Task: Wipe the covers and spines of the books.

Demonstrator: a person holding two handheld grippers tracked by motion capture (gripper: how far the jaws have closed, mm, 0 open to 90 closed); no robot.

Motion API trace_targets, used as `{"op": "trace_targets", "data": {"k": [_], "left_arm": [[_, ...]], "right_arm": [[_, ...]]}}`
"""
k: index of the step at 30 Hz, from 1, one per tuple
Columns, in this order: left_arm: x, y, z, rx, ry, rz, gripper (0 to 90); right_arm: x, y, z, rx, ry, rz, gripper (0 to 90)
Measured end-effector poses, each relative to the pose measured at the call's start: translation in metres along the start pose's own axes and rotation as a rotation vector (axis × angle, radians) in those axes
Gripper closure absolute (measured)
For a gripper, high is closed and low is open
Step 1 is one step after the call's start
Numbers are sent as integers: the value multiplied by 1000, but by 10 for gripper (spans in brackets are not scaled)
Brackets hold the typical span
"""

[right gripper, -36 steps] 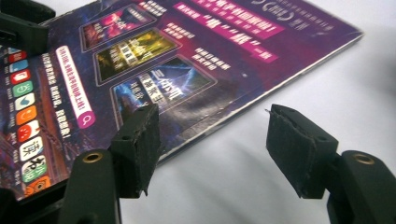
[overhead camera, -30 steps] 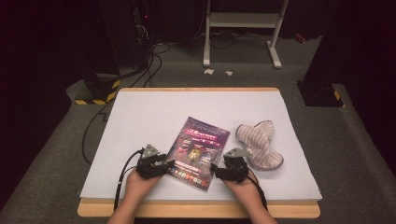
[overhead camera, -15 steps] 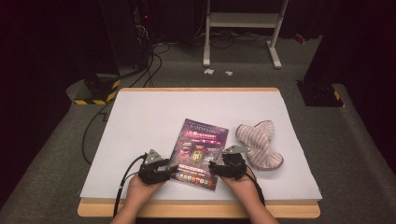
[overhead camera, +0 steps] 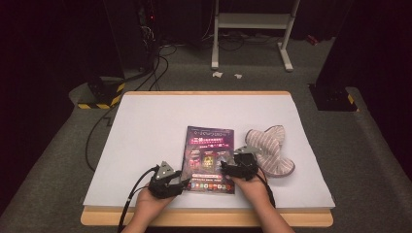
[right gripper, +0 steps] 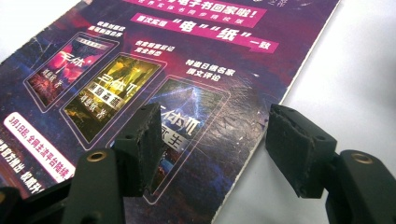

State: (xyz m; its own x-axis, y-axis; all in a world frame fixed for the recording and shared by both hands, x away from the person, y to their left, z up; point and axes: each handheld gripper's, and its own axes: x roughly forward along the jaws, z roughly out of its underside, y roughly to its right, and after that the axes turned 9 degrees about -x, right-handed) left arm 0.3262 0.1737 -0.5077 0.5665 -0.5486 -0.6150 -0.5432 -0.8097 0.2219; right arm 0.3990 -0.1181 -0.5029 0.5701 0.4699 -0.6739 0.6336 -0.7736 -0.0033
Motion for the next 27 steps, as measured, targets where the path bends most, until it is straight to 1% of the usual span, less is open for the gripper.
{"op": "trace_targets", "data": {"k": [2, 4, 7, 11, 14, 16, 18, 20, 22, 25, 27], "left_arm": [[0, 0, 0, -2, -1, 3, 497], [-1, 1, 1, 5, -1, 0, 497], [-1, 0, 1, 6, -2, 2, 497], [-1, -1, 1, -5, -4, 12, 496], [-2, -3, 0, 0, -5, 21, 489], [-4, -5, 0, 9, 0, 4, 478], [-6, -8, -1, 13, 5, -8, 468], [-8, -12, -3, -10, 4, 8, 450], [-9, -16, -4, -24, 12, 19, 435], [-13, -21, -5, -39, 23, 26, 416], [-14, -23, -5, -46, 31, 19, 408]], "right_arm": [[0, 0, 0, -4, 0, -1, 366], [1, 1, -1, -8, 2, 0, 369], [3, 1, -3, -1, 0, 2, 372], [4, 0, -3, -9, 3, 9, 374], [3, 1, -3, -10, 3, 1, 382], [1, 2, -3, -17, 9, -6, 396], [-5, 0, -4, -40, 32, -18, 421], [-13, -1, -6, -60, 56, -21, 424], [-23, -1, -9, -84, 75, -18, 429], [-43, 2, -14, -108, 124, 30, 421], [-57, 9, -17, -118, 148, 67, 409]]}}
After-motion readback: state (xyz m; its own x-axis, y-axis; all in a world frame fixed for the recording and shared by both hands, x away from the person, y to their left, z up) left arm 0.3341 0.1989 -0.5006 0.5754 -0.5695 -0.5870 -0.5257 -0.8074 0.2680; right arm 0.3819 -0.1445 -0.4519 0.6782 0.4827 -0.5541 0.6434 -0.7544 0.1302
